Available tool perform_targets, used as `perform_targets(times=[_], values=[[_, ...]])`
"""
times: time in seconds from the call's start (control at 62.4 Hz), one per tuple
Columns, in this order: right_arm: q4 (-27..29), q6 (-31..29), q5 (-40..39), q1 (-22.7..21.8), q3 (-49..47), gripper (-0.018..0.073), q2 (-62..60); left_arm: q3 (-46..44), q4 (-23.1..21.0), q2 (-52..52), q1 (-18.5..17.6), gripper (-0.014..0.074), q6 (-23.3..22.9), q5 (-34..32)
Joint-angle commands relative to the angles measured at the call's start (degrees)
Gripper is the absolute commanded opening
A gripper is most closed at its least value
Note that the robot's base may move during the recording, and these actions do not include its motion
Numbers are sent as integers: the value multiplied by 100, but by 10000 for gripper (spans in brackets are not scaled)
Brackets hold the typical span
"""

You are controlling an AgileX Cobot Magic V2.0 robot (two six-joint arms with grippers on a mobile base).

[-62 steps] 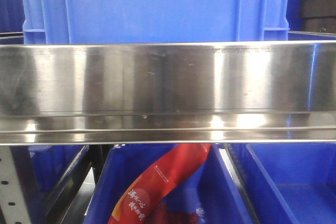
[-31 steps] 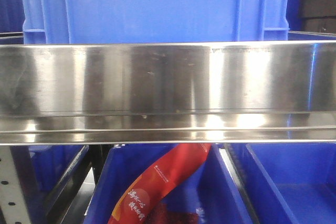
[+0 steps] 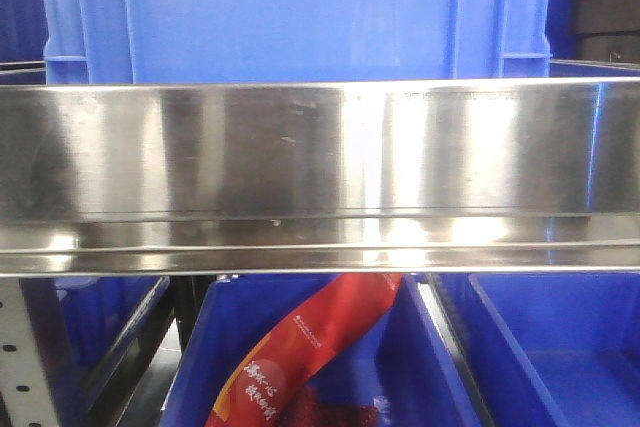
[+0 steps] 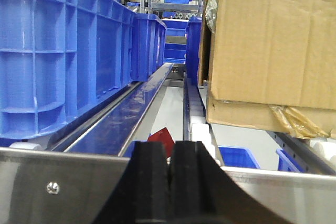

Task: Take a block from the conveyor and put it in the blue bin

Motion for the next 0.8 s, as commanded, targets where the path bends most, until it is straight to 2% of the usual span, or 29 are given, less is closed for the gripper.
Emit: perform_targets(times=[0.0,0.112,0.16,0.305,0.369,0.433,0.785], values=[[15,0,-76,-19,12,-162,-16,461,188,-505,316,-111,-358,-94],[15,0,-76,-19,12,-162,-16,1005,902,-1194,623,-111,-914,-94],[15,0,-76,-19,12,-162,-16,1257,1091,-1451,732,-111,-1020,-94],[15,0,-76,-19,12,-162,-16,1903,1092,-2268,1032,-111,-1030,-94],[15,0,-76,-19,12,-162,-16,1903,1102,-2531,1088,-111,-1030,-40],[15,0,-76,-19,12,-162,-16,1903,1227,-2531,1098,-111,-1030,253],[15,0,-76,-19,12,-162,-16,1903,1298,-2531,1144,-111,-1030,-90]])
